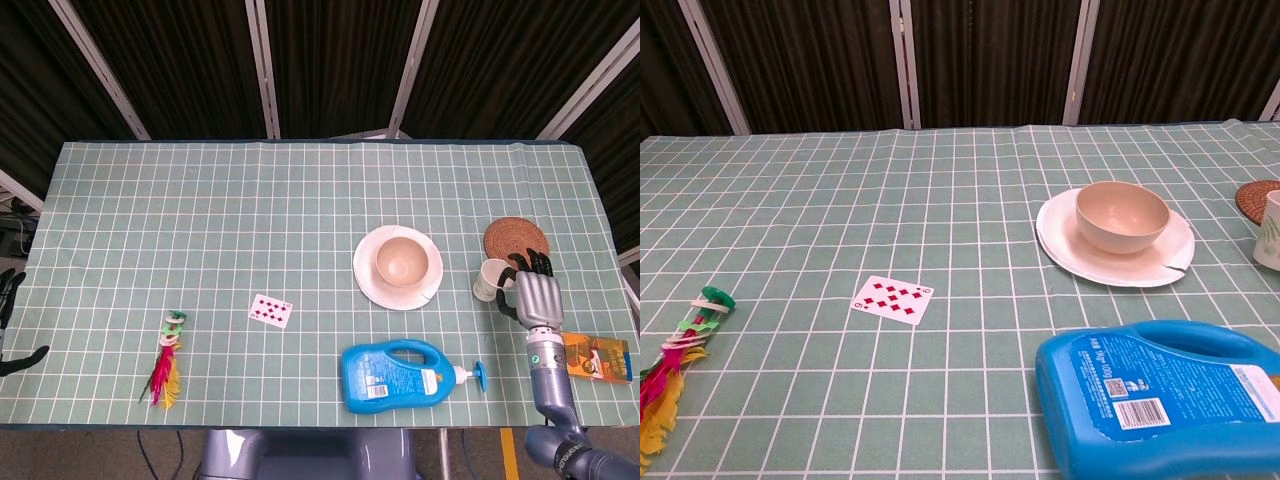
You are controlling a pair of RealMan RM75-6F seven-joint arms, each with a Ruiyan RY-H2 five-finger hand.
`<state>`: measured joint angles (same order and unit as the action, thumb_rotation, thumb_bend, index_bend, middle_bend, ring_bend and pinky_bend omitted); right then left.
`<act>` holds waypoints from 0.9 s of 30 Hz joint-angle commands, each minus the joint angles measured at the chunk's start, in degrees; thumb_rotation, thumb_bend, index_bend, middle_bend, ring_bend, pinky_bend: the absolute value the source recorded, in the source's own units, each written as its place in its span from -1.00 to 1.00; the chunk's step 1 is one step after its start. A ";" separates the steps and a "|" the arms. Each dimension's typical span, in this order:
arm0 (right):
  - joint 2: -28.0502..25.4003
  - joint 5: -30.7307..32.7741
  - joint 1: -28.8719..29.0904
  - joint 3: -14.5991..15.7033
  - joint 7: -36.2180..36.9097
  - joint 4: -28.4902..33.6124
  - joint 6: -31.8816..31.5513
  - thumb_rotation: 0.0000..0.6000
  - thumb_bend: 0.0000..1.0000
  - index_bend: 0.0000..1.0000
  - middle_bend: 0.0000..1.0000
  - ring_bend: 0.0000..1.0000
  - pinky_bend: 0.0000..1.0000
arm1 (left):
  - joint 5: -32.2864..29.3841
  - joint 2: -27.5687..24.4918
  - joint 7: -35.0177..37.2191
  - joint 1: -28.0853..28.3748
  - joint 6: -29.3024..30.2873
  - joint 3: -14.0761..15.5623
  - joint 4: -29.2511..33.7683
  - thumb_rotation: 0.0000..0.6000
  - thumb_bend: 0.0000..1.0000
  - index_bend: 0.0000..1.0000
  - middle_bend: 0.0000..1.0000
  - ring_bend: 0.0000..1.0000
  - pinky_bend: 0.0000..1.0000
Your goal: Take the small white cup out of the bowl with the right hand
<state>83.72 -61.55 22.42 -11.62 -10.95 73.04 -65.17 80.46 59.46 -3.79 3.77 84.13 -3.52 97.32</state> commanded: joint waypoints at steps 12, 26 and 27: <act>-3.94 -1.56 -1.67 1.50 0.40 4.78 0.25 1.00 -0.62 -0.66 -1.00 -1.00 -1.00 | 0.22 -0.03 -0.06 -0.03 0.13 0.07 0.08 1.00 -1.00 -1.00 -1.00 -1.00 -1.00; -11.31 -13.22 -8.50 5.87 3.12 12.18 -12.31 1.00 -0.87 -1.00 -1.00 -1.00 -1.00 | 0.08 0.01 0.11 -0.03 -0.04 0.10 -0.49 1.00 -1.00 -1.00 -1.00 -1.00 -1.00; -11.79 -14.70 -9.09 6.48 3.78 12.44 -13.37 1.00 -0.89 -1.00 -1.00 -1.00 -1.00 | 0.03 0.08 -0.02 -0.03 -0.06 0.10 -0.51 1.00 -1.00 -1.00 -1.00 -1.00 -1.00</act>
<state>73.82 -72.10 15.58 -7.15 -9.01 84.06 -74.92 80.53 59.50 -3.78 3.74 84.09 -3.43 96.84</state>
